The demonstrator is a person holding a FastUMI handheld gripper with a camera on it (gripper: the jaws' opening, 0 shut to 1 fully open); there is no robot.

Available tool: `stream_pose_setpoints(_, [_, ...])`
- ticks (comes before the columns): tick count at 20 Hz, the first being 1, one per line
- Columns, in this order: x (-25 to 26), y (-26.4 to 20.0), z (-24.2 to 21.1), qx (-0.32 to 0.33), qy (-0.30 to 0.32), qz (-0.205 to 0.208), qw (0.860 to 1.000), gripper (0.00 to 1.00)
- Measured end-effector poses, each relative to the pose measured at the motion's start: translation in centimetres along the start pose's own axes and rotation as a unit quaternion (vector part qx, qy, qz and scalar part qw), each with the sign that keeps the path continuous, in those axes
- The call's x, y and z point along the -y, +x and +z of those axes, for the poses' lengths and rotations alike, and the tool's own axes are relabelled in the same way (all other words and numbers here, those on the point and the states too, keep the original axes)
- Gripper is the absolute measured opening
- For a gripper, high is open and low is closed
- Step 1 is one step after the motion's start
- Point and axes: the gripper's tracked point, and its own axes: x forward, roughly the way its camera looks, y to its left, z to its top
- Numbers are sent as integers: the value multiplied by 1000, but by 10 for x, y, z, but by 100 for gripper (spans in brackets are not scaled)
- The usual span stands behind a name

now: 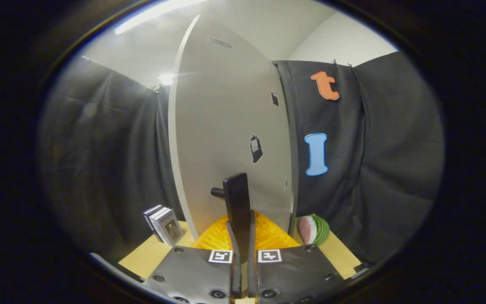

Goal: Open the shoe cabinet door, grab the shoes and put them into the shoe cabinet, then close the shoe cabinet door.

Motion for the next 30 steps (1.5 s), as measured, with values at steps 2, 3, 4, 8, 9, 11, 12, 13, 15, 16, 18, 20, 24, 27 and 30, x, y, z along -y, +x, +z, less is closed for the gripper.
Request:
stream_pose_setpoints(2, [6,-1,0,-1,15,1,1000,8])
stream_pose_setpoints(3, [10,-1,1,-1,16,-1,1000,7])
stream_pose_setpoints(4, [14,-2,1,0,13,-6,1000,7])
stream_pose_setpoints(8, [36,-15,3,1,8,-35,999,7])
stream_pose_setpoints(9, [43,-18,3,-1,14,-43,999,7])
stream_pose_setpoints(11, [58,-22,6,1,17,-61,998,6])
stream_pose_setpoints(12, [66,-25,8,3,12,-72,997,5])
stream_pose_setpoints(13, [76,-24,9,6,13,-82,997,4])
stream_pose_setpoints(15, [93,-27,12,11,25,-100,995,2])
stream_pose_setpoints(16, [101,-27,13,15,31,-110,993,2])
stream_pose_setpoints(18, [117,-29,16,15,34,-118,992,2])
stream_pose_setpoints(20, [119,-27,14,11,34,-107,994,2])
stream_pose_setpoints(24, [125,-31,12,1,13,-96,995,2])
stream_pose_setpoints(27, [141,-43,11,-6,12,-112,994,2])
stream_pose_setpoints(30, [159,-58,14,-3,17,-137,990,2])
